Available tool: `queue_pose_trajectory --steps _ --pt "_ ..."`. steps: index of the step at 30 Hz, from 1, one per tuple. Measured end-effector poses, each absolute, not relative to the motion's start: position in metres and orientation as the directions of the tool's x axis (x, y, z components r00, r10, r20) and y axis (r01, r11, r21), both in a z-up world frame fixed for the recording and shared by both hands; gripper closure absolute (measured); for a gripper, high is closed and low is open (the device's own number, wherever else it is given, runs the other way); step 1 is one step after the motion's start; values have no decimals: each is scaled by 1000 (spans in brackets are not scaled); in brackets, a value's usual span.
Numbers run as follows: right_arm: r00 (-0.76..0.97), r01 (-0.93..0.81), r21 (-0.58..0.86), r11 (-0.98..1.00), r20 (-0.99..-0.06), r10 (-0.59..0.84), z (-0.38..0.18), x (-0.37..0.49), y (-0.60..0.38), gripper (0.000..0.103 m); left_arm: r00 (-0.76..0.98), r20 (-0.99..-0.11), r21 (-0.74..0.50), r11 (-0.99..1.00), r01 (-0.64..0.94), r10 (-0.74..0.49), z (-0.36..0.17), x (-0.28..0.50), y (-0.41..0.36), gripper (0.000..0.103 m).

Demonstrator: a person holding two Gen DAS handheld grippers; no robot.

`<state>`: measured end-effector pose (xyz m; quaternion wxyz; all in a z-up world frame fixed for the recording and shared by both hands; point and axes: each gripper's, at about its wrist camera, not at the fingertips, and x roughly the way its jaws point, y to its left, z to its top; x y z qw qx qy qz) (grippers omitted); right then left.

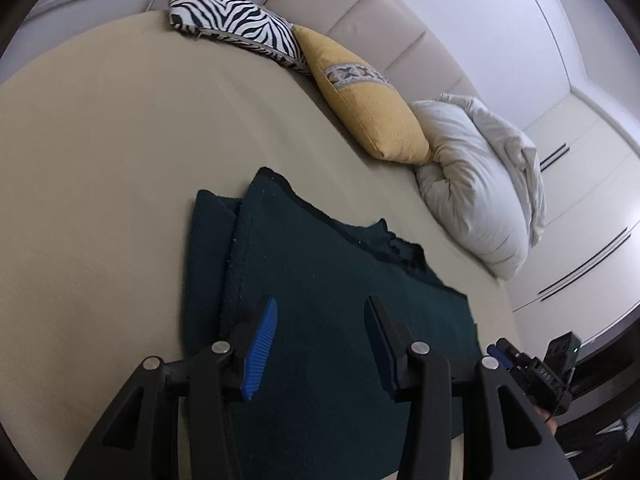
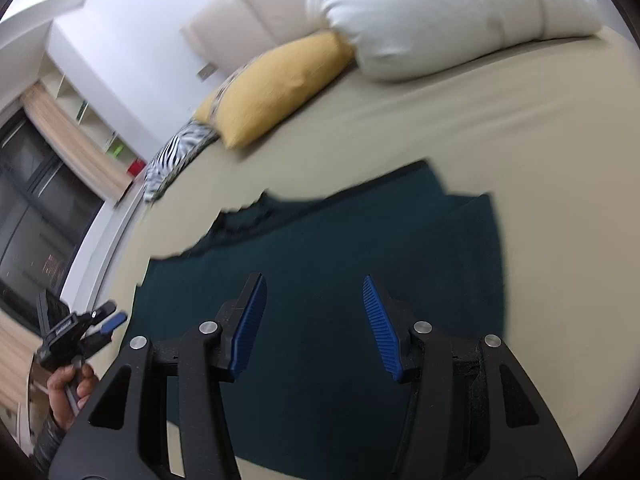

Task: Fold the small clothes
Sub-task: 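Open both tools and move them over the spread dark green sweater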

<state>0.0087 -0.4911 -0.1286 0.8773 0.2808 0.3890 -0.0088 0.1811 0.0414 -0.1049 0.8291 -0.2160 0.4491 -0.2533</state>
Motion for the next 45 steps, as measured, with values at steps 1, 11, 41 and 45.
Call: queue_pose_trajectory --steps 1,11,41,45 --pt "678 239 497 834 -700 223 -138 13 -487 53 469 -652 -558 796 236 -596 -108 180 36 56" --pt "720 417 586 695 -679 141 -172 -38 -533 58 483 -690 -504 837 215 -539 -122 169 65 72" --pt "798 388 766 513 -558 229 -177 -122 -527 57 447 -808 -195 890 412 -384 -133 95 -25 66" --pt "776 272 755 596 -538 328 -152 -92 -478 57 446 -808 -195 889 414 -385 -133 95 -24 66"
